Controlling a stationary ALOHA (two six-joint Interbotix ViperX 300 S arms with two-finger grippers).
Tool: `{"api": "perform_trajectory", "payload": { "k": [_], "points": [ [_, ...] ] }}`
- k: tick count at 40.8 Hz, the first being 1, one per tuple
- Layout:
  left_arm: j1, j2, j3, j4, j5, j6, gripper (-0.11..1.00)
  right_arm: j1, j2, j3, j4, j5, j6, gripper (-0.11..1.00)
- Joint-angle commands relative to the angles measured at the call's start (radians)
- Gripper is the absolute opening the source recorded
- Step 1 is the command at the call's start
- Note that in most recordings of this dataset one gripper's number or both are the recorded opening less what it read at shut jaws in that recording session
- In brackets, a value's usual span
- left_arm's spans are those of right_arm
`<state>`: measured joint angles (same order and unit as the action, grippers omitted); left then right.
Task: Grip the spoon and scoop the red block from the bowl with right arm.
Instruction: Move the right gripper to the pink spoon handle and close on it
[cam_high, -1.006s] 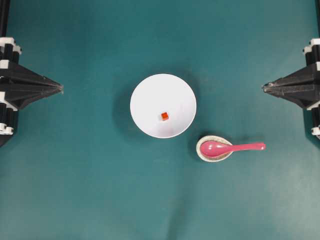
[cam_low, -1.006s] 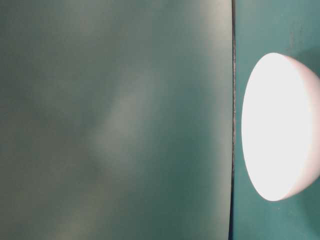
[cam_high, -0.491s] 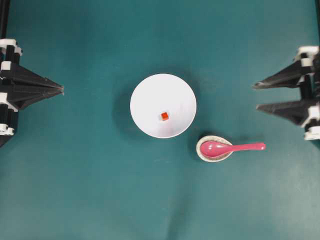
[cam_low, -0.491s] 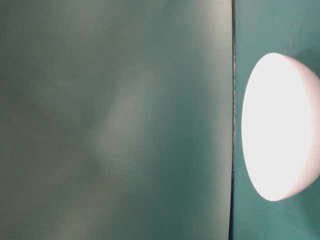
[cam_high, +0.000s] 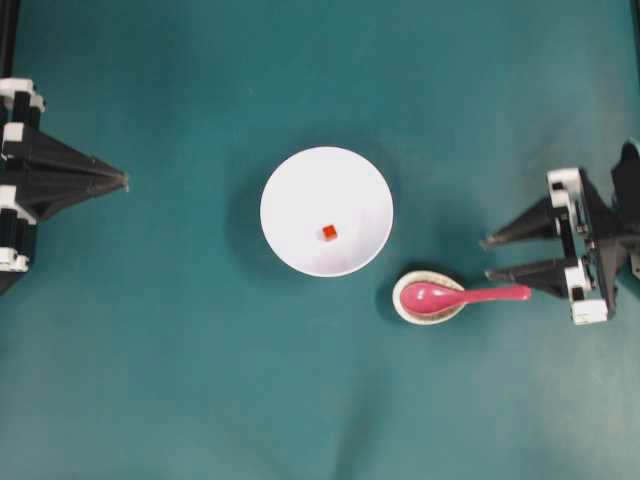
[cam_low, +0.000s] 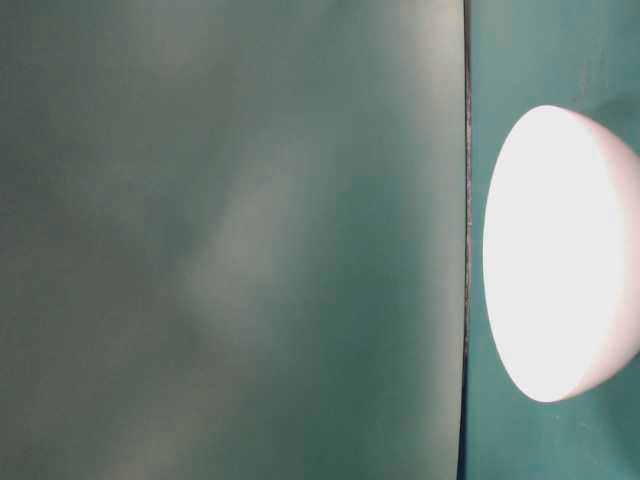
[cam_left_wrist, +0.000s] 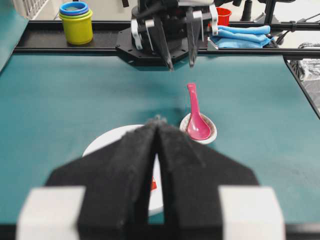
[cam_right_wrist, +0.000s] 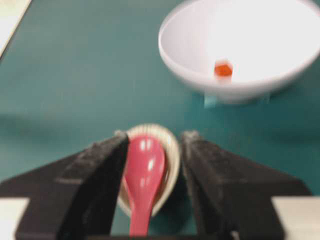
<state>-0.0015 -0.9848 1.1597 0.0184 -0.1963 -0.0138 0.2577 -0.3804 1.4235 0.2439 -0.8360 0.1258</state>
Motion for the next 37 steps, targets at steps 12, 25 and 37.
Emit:
{"api": "perform_trajectory", "payload": {
  "k": [12, 25, 37],
  "points": [
    [-0.003, 0.009, -0.025, 0.003, -0.005, 0.002, 0.0, 0.325, 0.313, -0.005, 0.354, -0.219, 0.003, 0.52],
    [-0.002, 0.012, -0.023, 0.002, -0.005, 0.002, 0.0, 0.367, 0.402, -0.018, 0.394, -0.227, 0.002, 0.52],
    [-0.002, 0.014, -0.023, 0.003, -0.005, 0.002, 0.0, 0.367, 0.403, -0.02, 0.394, -0.227, 0.0, 0.52]
  ]
}}
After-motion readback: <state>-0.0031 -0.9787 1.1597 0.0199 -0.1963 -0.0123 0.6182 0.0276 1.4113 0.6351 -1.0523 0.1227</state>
